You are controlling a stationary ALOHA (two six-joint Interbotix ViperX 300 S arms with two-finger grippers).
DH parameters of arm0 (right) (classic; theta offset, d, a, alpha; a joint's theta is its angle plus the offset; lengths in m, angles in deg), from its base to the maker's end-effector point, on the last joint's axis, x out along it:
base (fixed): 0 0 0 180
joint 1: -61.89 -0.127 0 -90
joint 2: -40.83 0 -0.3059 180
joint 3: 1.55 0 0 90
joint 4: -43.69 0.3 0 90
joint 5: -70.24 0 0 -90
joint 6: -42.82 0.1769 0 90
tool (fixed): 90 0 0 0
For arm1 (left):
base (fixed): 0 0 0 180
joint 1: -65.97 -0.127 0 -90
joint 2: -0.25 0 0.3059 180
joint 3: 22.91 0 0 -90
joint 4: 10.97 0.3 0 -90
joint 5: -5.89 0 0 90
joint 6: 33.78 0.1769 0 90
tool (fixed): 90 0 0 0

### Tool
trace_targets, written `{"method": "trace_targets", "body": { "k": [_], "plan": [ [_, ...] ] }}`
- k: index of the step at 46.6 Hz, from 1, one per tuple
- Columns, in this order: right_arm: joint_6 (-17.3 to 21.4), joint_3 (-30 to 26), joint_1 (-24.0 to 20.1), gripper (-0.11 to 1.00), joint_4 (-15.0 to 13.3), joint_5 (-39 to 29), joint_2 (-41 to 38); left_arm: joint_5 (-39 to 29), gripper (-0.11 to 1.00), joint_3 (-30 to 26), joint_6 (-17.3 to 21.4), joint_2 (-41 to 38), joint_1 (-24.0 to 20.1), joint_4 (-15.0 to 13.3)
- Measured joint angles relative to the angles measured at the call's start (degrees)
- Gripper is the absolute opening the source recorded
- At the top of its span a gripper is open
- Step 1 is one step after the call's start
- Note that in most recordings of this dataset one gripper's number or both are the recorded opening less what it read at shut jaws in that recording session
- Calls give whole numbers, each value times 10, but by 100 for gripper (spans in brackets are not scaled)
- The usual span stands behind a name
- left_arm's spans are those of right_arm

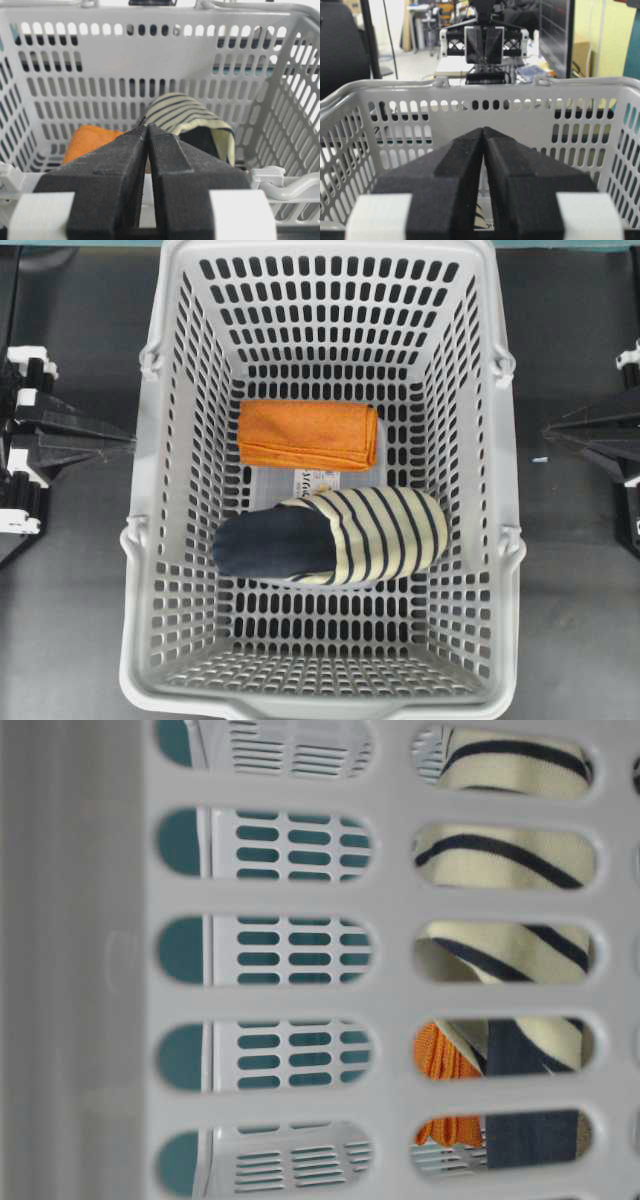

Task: Pick up the slipper from the shopping basket with the left arm.

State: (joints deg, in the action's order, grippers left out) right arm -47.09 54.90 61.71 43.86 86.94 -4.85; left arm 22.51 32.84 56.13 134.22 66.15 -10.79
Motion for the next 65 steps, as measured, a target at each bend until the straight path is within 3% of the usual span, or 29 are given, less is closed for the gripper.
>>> {"method": "trace_targets", "body": {
  "k": [3, 14, 21, 32, 51, 56, 65],
  "plan": [
    [1, 0, 1, 0, 1, 0, 0, -12, 2, -7, -5, -3, 1, 6],
    [4, 1, -4, 0, 5, -4, 0, -178, 0, -146, -21, -61, 9, 22],
    [4, 1, -4, 0, 6, -6, 0, -299, 0, -242, -18, -126, 22, 22],
    [19, 2, -4, 0, 7, -8, 0, -405, 0, -358, -21, -242, 34, 23],
    [33, 4, -4, 0, 7, -32, 3, -592, 1, -556, -87, -454, 56, 23],
    [33, 5, -5, 0, 7, -33, 3, -624, 14, -603, -88, -500, 56, 23],
    [33, 10, -9, 0, 7, -33, 5, -655, 68, -671, -89, -567, 59, 23]
  ]
}}
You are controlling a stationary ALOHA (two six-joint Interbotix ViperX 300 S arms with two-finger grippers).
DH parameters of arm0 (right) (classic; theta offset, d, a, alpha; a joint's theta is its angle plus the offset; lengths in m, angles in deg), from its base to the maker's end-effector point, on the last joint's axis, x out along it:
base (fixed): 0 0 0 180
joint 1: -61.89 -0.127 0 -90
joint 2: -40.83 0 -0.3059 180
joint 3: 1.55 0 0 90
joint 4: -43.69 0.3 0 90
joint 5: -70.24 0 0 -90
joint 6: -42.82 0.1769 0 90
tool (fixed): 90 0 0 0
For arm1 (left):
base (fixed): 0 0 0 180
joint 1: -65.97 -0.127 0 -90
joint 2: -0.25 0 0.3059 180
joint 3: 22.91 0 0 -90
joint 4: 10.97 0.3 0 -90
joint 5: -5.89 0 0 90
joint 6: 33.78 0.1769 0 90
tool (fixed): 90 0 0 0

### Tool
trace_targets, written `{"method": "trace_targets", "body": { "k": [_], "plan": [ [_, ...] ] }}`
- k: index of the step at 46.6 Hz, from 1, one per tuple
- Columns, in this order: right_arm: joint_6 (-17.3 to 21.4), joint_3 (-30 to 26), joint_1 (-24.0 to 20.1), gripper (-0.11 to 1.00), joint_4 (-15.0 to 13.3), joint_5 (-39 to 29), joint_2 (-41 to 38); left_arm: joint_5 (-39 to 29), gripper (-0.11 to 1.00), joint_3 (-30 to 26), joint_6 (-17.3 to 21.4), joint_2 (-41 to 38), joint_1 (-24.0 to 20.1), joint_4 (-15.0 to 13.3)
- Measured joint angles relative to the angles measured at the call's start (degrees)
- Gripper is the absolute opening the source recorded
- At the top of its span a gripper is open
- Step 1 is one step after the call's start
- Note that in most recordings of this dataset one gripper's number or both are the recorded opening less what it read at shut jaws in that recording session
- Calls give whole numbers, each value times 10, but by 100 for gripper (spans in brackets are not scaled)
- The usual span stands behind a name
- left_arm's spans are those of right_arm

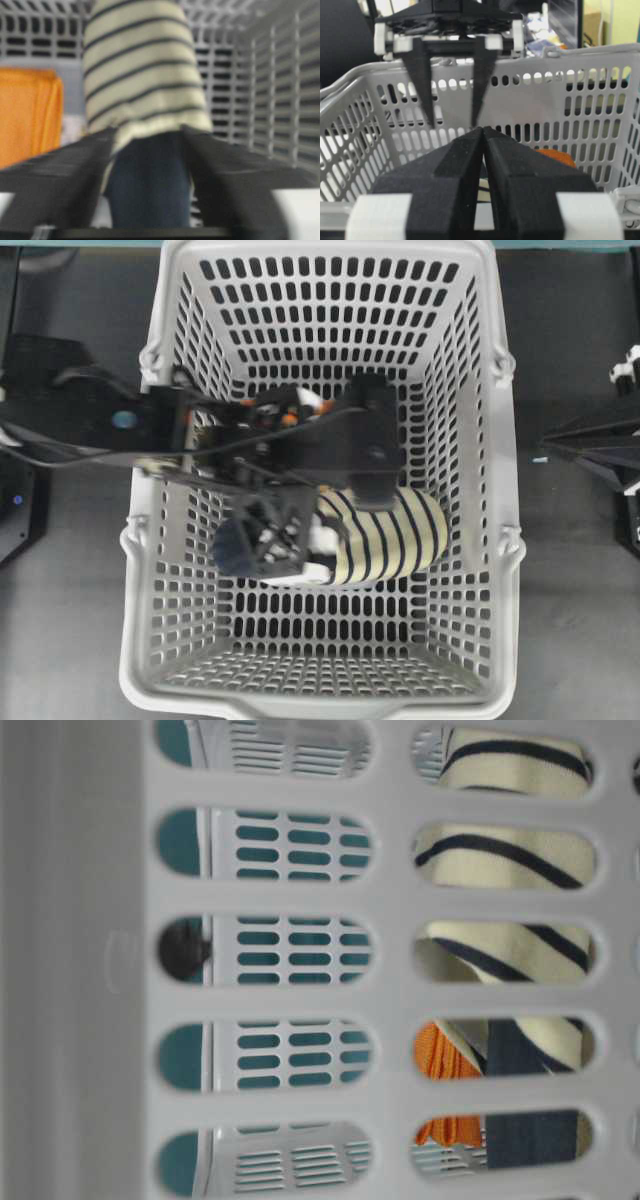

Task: Pick up the slipper from the shopping basket with the left arm.

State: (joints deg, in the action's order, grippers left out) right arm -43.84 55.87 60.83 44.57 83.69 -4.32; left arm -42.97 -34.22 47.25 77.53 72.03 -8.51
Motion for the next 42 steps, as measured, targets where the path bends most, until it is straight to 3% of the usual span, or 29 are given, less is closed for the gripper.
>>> {"method": "trace_targets", "body": {
  "k": [3, 7, 17, 31, 37, 42],
  "plan": [
    [0, 2, -1, 0, 0, 0, 1, -17, 82, -21, -4, -20, 4, 0],
    [0, 4, -2, 0, 1, 0, 2, -47, 91, -50, 3, -50, 5, 0],
    [0, 6, -4, 0, 1, 0, 3, -84, 91, -88, 4, -108, 5, 0],
    [0, 14, -4, 0, 1, 0, 3, -93, 90, -76, 4, -161, 5, 0],
    [0, 16, -5, 0, 0, 0, 3, -83, 83, -59, 12, -163, 4, 0],
    [0, 16, -5, 0, 1, 0, 3, -72, 59, -50, 18, -163, 4, 0]
  ]
}}
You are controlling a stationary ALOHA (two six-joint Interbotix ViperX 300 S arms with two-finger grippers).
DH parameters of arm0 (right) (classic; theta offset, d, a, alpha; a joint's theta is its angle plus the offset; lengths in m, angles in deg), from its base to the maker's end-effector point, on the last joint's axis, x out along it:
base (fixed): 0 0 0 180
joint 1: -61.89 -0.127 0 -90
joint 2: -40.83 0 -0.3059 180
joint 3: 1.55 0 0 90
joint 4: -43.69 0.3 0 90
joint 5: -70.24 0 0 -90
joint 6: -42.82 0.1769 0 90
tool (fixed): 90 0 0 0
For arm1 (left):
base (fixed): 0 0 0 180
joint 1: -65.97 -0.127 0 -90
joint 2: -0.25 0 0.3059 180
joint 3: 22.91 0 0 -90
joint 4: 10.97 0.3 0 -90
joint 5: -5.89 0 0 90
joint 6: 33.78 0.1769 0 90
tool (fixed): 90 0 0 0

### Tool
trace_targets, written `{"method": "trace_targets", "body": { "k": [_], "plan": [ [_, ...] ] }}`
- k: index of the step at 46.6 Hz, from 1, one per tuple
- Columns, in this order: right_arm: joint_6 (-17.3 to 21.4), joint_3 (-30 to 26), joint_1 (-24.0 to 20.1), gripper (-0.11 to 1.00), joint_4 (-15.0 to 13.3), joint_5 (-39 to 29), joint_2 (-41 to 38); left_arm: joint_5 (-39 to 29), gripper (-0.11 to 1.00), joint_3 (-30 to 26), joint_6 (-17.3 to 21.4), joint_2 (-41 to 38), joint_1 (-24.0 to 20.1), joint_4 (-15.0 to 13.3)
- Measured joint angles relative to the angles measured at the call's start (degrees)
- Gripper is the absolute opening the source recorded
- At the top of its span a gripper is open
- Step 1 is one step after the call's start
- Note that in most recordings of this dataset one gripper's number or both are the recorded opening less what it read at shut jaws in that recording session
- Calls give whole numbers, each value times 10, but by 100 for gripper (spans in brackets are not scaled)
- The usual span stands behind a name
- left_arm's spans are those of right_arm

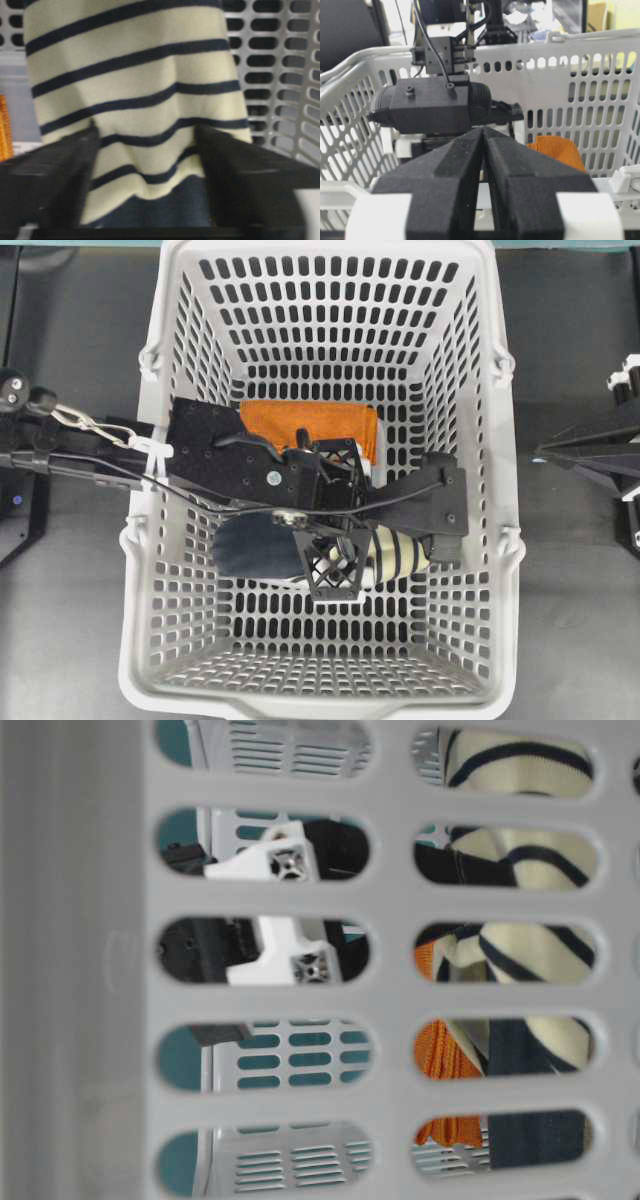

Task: Pick up the slipper from the shopping basket with the left arm.

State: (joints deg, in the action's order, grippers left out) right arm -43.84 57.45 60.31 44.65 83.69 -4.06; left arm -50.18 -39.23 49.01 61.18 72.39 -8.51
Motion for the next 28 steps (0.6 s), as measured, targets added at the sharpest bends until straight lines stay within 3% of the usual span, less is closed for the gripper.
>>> {"method": "trace_targets", "body": {
  "k": [5, 10, 20, 28],
  "plan": [
    [0, 0, 0, 0, 0, 0, 0, 1, 26, 3, 13, 0, -1, 0],
    [0, 0, 0, 0, 0, 0, 0, 0, 5, 1, 25, 1, -2, 0],
    [0, 0, 0, 0, 0, 0, 0, -37, 5, -31, 50, 13, -1, 0],
    [0, 0, 1, 0, 0, 0, 1, -119, 5, -111, 58, 20, 4, 0]
  ]
}}
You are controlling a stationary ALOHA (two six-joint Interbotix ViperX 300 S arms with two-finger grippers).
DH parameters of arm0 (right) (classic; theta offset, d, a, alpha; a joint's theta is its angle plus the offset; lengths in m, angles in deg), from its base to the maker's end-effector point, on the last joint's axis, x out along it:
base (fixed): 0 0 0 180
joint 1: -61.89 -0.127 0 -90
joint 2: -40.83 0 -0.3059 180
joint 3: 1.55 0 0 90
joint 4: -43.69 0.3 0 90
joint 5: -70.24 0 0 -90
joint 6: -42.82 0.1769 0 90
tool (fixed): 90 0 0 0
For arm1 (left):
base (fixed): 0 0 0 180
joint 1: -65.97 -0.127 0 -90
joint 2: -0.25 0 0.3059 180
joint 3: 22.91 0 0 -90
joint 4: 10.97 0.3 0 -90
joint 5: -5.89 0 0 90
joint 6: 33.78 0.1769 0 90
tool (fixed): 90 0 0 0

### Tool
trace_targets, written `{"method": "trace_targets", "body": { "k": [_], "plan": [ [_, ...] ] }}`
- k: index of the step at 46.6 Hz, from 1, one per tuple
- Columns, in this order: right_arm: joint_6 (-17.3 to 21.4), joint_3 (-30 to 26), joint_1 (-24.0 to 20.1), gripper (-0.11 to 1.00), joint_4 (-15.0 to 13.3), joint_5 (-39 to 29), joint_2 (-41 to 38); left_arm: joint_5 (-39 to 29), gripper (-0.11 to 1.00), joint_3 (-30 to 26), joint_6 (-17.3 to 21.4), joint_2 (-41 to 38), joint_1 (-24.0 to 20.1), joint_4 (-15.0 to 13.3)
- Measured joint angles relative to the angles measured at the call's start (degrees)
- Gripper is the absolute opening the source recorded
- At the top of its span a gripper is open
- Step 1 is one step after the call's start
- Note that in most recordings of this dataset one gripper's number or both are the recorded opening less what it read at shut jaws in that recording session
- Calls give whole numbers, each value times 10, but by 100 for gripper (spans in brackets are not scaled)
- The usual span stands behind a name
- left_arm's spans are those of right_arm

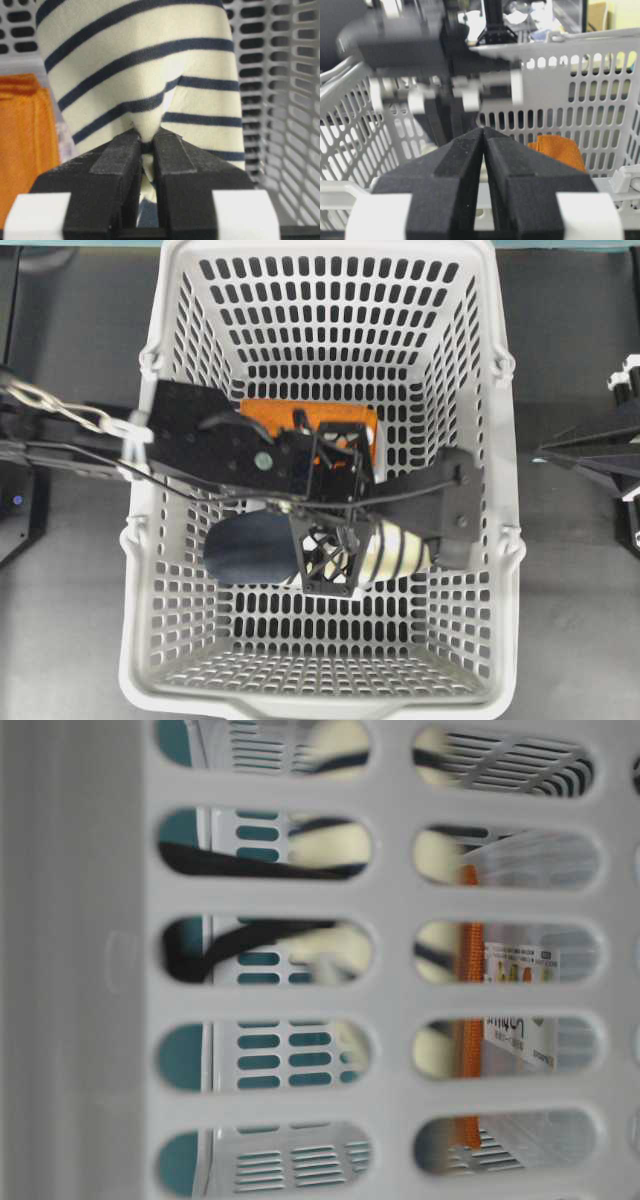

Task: Pick up the slipper from the shopping basket with the left arm.

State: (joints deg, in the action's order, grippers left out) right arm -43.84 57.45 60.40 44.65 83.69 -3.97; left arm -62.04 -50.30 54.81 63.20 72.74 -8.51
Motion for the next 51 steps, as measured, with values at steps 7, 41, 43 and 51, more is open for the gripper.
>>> {"method": "trace_targets", "body": {
  "k": [7, 41, 43, 51],
  "plan": [
    [0, 0, -1, 0, 0, 0, -1, -82, 5, -88, 0, 0, 1, 0],
    [0, -1, -1, 0, 0, 0, 3, -187, 5, -228, 29, -28, 1, 1],
    [1, 0, -1, 0, 0, 0, 4, -188, 5, -228, 27, -28, 0, 1],
    [2, 0, -1, 0, 0, 0, 4, -188, 5, -227, 8, -28, 0, 1]
  ]
}}
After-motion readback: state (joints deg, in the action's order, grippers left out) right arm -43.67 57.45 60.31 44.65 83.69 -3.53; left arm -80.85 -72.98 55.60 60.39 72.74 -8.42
